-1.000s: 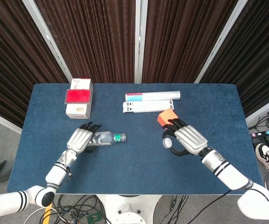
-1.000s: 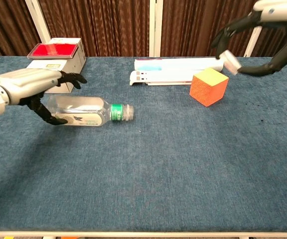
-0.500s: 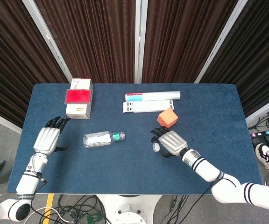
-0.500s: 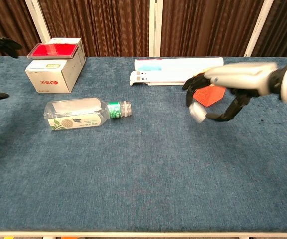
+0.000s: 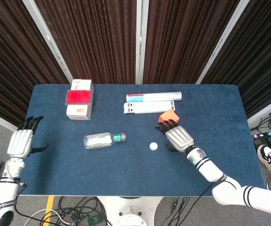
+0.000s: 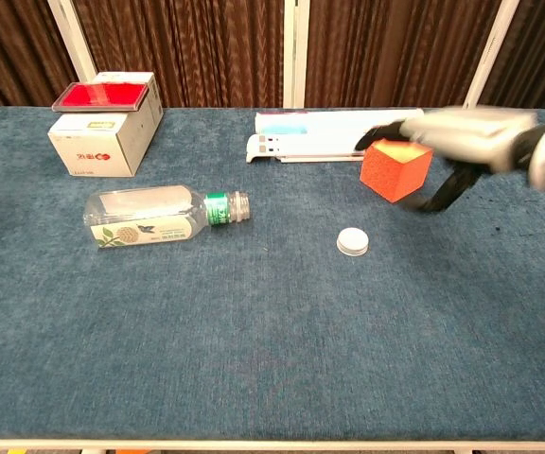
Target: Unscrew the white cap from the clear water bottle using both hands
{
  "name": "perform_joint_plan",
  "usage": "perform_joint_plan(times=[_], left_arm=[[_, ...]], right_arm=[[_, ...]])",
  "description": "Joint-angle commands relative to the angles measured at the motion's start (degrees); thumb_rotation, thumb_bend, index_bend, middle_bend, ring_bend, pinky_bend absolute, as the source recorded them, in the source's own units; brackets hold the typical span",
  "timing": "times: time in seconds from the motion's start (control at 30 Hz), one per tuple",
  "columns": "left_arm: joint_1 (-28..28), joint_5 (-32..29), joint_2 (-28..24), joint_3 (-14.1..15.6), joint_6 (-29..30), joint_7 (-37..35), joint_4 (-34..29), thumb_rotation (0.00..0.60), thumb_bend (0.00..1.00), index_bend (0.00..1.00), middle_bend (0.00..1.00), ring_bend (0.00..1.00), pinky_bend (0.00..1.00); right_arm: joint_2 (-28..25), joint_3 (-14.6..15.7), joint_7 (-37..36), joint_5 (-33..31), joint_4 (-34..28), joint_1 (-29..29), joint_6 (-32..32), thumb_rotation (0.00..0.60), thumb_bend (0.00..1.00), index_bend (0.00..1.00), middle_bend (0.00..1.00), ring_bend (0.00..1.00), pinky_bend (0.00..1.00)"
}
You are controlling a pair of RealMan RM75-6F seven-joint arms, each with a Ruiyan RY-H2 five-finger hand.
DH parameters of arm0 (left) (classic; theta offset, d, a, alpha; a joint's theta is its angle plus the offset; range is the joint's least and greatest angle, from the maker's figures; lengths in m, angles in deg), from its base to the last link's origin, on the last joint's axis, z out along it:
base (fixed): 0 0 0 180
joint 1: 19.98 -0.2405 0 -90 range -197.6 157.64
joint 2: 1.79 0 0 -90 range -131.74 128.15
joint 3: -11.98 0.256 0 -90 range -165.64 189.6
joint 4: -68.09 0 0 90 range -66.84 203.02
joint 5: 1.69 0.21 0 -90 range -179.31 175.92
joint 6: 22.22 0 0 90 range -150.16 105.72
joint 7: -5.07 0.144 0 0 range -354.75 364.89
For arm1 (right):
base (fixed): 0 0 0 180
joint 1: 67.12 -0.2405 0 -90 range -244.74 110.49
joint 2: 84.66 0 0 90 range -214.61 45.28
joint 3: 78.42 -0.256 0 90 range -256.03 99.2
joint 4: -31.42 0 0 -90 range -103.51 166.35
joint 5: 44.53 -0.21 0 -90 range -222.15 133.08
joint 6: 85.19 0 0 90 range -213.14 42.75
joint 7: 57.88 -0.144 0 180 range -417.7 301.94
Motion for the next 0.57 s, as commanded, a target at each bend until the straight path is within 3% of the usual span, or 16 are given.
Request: perform_joint_plan(times=[0.03, 0.27, 0.57], left_arm=[[-2.5, 1.0, -2.5, 0.8, 1.5, -2.5, 2.3, 0.600, 0.19, 0.12, 0.15, 0.06, 0.14], [-8.8, 3.6, -4.7, 3.6, 6.7, -6.6, 6.9, 0.600, 0.18, 0.13, 0.16, 0.06, 0.12], [-15.8, 6.5, -6.9, 5.9, 14.7, -3.3, -0.1, 0.600, 0.18, 0.13, 0.16, 0.06, 0.12]], right_arm=[[-9.0, 0.1, -4.6, 3.6, -5.6, 6.8, -9.8, 0.600, 0.34, 0.08, 0.04, 0.00, 0.00], [-18.9, 4.7, -11.4, 10.2, -8.9, 19.8, -26.3, 0.600, 0.37, 0.00, 0.00, 0.00, 0.00], [-20.4, 7.6, -14.1, 14.1, -10.4, 31.2, -39.6, 0.600, 0.37, 0.00, 0.00, 0.00, 0.00]])
